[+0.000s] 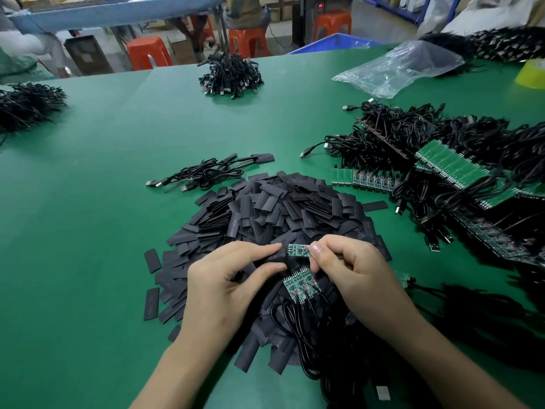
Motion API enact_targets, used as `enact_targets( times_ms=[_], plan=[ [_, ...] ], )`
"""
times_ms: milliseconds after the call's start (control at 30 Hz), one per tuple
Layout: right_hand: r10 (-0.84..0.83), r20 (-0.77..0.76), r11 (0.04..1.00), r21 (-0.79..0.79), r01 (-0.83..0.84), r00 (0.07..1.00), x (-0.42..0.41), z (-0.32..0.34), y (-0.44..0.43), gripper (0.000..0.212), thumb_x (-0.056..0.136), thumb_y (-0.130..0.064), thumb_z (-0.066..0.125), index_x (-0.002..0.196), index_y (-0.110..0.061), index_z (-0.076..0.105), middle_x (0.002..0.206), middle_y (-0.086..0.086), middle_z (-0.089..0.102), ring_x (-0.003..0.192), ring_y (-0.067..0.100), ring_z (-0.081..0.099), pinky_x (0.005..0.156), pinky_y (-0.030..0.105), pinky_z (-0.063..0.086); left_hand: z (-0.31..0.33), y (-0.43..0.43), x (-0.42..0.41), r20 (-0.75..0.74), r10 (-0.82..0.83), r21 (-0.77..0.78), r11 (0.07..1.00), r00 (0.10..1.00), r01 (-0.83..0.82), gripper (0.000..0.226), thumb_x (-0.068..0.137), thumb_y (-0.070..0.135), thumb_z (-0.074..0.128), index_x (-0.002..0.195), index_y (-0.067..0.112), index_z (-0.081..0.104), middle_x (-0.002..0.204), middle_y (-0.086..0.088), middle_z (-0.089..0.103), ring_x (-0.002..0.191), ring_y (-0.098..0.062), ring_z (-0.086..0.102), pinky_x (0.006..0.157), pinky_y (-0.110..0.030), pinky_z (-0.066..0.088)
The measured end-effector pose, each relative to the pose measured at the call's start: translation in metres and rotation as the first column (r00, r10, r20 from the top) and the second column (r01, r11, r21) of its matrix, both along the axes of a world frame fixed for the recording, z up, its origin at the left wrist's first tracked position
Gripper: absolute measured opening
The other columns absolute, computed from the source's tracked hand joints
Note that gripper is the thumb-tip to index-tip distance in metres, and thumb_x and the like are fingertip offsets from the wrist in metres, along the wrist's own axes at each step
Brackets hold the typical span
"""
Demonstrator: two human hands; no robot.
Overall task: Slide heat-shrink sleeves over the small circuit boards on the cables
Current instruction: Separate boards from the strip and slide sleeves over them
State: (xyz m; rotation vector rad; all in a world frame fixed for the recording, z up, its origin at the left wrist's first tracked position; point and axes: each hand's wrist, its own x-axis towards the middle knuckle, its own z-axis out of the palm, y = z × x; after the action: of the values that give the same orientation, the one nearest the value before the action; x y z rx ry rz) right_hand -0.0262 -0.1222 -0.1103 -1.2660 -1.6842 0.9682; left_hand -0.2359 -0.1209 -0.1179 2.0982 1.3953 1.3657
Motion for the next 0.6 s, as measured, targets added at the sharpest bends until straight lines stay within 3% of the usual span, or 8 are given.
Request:
enact_targets(
  times_ms=[267,600],
  plan=[
    [0.004,0.047,1.0,0.008,-0.004,0.999,-0.0017,-0.002,0.0001,0.035,0.103,-0.029,0.057,0.07,-0.019,0.06,0.051,-0.006,0.034,0.049,0.008,0.031,0.047,0.022,0.024,-0.0016,-0.0003,0.0025,-0.113,0.001,0.038,0.999,0.994,0.004,0.024,0.082,0.026,0.081,0.104,0.016,0.081,0.094,0.01,0.074,0.088,-0.001,0.067,0.083,-0.013,0.048],
    [0.082,0.114,0.997,-0.02,-0.08,0.99,-0.0017,-0.0014,0.0003,0.034,0.102,-0.031,0.058,0.069,-0.022,0.062,0.052,-0.006,0.035,0.049,0.006,0.031,0.049,0.021,0.023,-0.0041,0.0017,-0.0016,-0.21,-0.124,0.05,0.989,0.97,0.137,0.024,0.087,0.027,0.079,0.107,0.015,0.08,0.1,0.007,0.074,0.09,-0.009,0.069,0.08,-0.027,0.055]
  ],
)
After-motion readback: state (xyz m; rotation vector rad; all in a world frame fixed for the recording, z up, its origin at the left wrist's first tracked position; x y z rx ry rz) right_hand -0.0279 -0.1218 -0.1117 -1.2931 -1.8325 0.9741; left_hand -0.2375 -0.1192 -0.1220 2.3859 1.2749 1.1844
